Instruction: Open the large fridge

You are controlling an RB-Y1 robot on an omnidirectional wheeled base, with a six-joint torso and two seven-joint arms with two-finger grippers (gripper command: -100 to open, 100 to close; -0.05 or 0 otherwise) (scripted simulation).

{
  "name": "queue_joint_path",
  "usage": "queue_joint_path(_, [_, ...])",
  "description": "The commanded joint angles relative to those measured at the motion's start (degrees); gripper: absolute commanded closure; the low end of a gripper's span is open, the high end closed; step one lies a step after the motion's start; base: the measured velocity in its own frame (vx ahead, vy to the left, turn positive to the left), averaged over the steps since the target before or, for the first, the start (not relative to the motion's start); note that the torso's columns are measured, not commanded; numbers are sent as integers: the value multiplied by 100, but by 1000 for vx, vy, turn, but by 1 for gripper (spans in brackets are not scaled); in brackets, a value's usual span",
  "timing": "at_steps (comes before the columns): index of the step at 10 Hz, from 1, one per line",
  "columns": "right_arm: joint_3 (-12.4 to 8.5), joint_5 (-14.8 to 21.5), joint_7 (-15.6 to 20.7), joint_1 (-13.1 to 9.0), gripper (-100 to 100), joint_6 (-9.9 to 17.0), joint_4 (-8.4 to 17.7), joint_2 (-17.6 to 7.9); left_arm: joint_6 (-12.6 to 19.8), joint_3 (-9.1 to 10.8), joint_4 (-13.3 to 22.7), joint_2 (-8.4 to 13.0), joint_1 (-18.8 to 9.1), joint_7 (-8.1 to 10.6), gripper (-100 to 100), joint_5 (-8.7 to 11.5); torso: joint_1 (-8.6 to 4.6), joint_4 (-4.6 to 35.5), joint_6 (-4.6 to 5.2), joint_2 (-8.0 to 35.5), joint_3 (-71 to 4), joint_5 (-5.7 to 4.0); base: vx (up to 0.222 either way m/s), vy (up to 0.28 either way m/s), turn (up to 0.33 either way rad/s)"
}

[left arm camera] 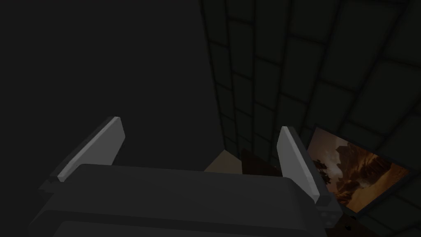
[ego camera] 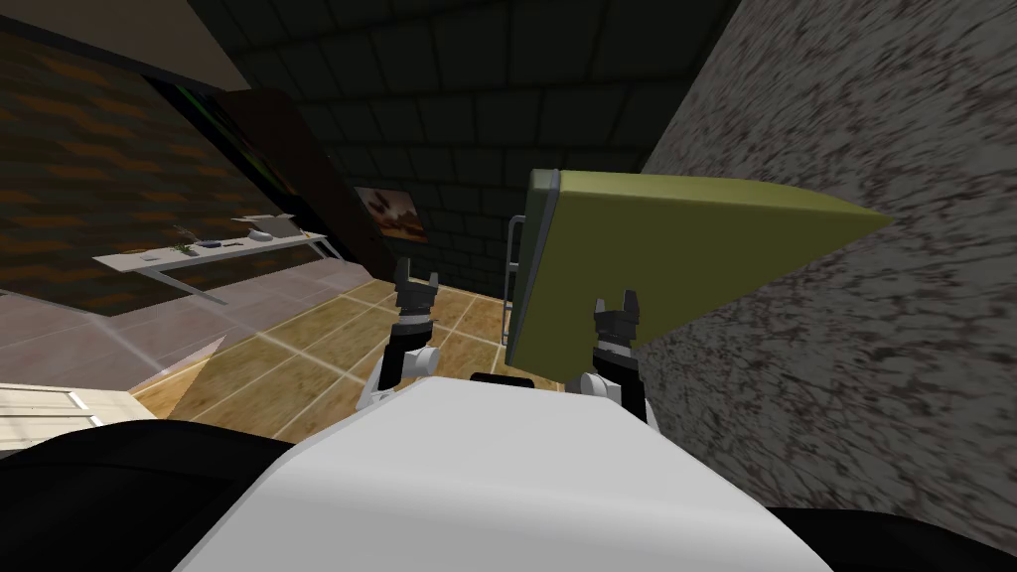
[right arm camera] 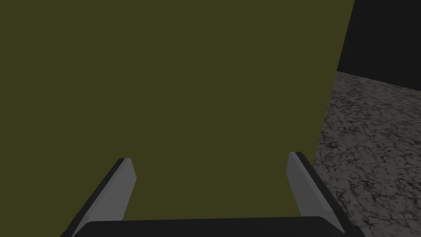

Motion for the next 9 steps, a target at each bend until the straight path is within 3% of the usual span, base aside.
queue_joint_path(1, [0,0,0,0,0,0,0,0,0,0,0,0,0,0,0,0,0,235,0,232,-467,0,0,0,0])
queue_joint_path(9, [0,0,0,0,0,-1,-2,0,-1,0,-2,0,0,0,0,0,0,3537,0,3539,-7073,0,0,0,0])
